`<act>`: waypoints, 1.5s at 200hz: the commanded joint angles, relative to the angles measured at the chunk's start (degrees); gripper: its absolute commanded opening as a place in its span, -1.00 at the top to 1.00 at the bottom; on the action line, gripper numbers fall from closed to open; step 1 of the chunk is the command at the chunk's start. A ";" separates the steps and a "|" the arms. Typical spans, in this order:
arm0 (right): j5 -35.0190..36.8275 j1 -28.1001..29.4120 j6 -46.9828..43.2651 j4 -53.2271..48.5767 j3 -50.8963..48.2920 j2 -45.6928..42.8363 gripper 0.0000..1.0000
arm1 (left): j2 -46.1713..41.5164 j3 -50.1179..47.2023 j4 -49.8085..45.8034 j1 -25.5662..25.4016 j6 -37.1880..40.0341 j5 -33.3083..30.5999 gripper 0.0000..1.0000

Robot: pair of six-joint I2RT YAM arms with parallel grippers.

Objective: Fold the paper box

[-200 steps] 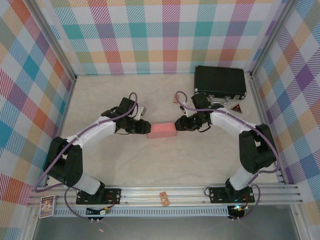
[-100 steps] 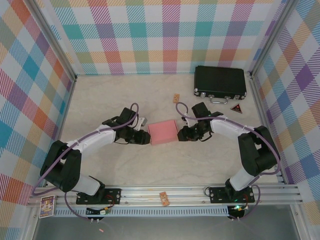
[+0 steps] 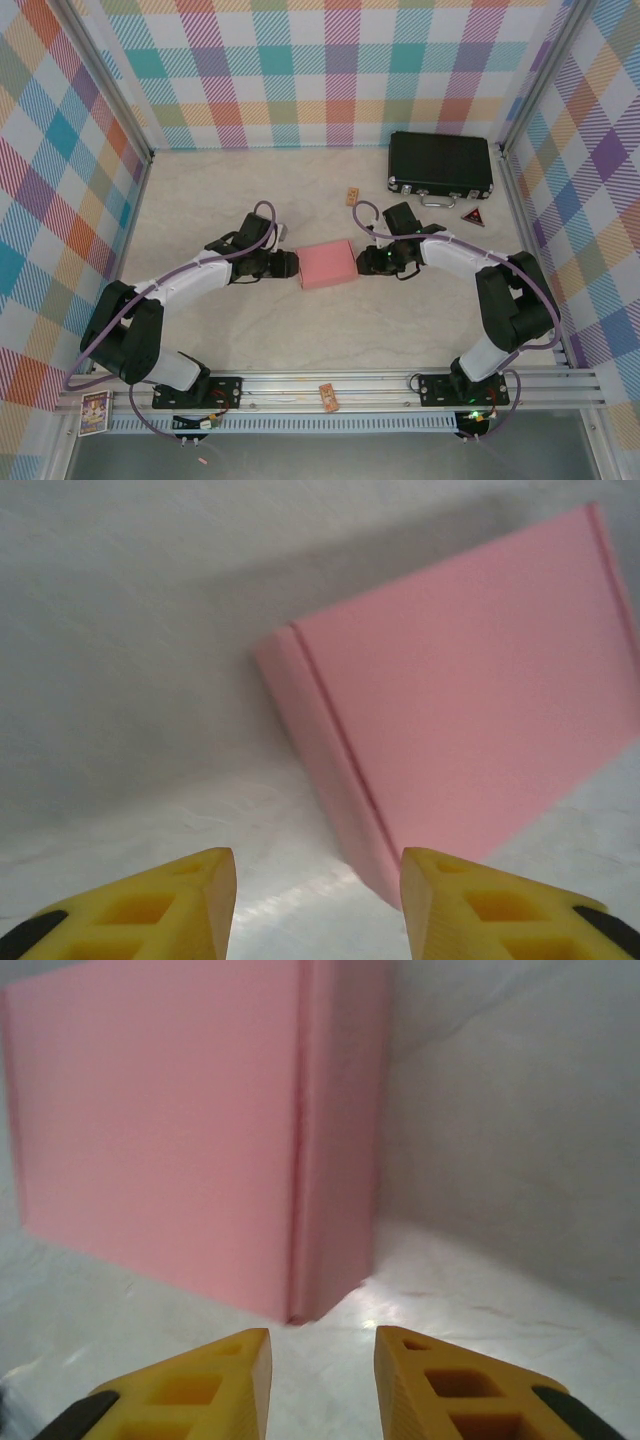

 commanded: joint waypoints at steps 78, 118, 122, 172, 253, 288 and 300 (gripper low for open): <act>45.02 -5.89 0.33 6.63 -0.13 -7.92 0.27 | -5.38 -3.43 12.60 8.23 12.20 -41.81 -0.38; 43.90 -11.45 -7.39 19.64 -6.64 -10.19 0.11 | -2.87 -7.80 24.25 13.16 18.81 -41.02 -0.44; 43.63 -11.93 -8.09 21.11 -7.48 -10.51 0.10 | -2.57 -8.14 25.13 13.54 19.15 -40.84 -0.45; 34.91 -18.14 -12.01 38.83 -17.73 -11.64 -0.24 | 1.04 -13.36 36.15 17.85 20.82 -34.41 -0.80; 18.70 -28.48 -11.08 57.61 -27.34 -9.92 -0.44 | 2.82 -21.02 54.69 24.73 18.27 -15.40 -0.99; 15.85 -28.77 -11.94 61.11 -28.52 -9.85 -0.44 | 4.94 -23.30 61.47 26.41 18.20 -9.48 -0.99; 14.97 -28.77 -12.38 64.34 -30.15 -9.59 -0.44 | 5.03 -23.68 62.08 26.59 18.18 -9.09 -1.00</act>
